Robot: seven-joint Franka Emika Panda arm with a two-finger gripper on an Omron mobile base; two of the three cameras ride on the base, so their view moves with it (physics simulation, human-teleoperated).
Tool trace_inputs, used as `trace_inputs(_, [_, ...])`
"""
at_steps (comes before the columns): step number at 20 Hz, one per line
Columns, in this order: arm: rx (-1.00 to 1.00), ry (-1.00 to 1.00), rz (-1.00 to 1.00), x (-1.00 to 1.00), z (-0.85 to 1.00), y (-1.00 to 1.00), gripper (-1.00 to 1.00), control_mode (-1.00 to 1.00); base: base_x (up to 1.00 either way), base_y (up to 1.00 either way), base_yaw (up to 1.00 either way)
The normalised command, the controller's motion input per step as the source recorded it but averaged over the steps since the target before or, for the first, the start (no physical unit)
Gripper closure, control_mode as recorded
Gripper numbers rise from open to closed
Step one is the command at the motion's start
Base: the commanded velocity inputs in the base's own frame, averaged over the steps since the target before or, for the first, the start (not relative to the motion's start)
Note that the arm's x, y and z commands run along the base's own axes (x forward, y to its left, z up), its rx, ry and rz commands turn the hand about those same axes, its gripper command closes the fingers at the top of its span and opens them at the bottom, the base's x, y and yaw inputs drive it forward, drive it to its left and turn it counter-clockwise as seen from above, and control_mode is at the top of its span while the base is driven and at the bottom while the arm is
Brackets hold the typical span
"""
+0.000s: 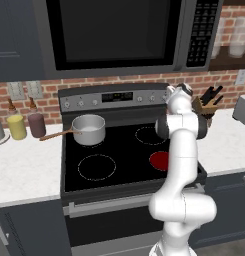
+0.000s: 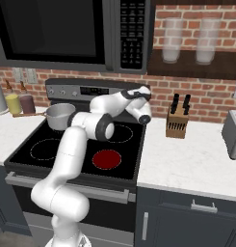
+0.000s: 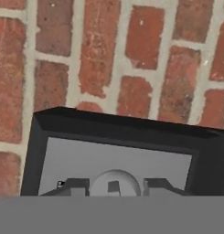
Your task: Turn off the front right burner of the stove.
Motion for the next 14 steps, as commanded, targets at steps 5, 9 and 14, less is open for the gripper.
trace_inputs(5, [0.19,-0.06,-0.13,-0.02,0.11,0.0,1.0,-1.0,0.0,0.0,0.0])
trace_inputs(9, [0.22,-0.01,-0.12,0.0,0.09,0.0,1.0,-1.0,0.0,0.0,0.0])
trace_inputs(14, [0.27,0.0,-0.13,0.0,0.1,0.0,1.0,-1.0,0.0,0.0,0.0])
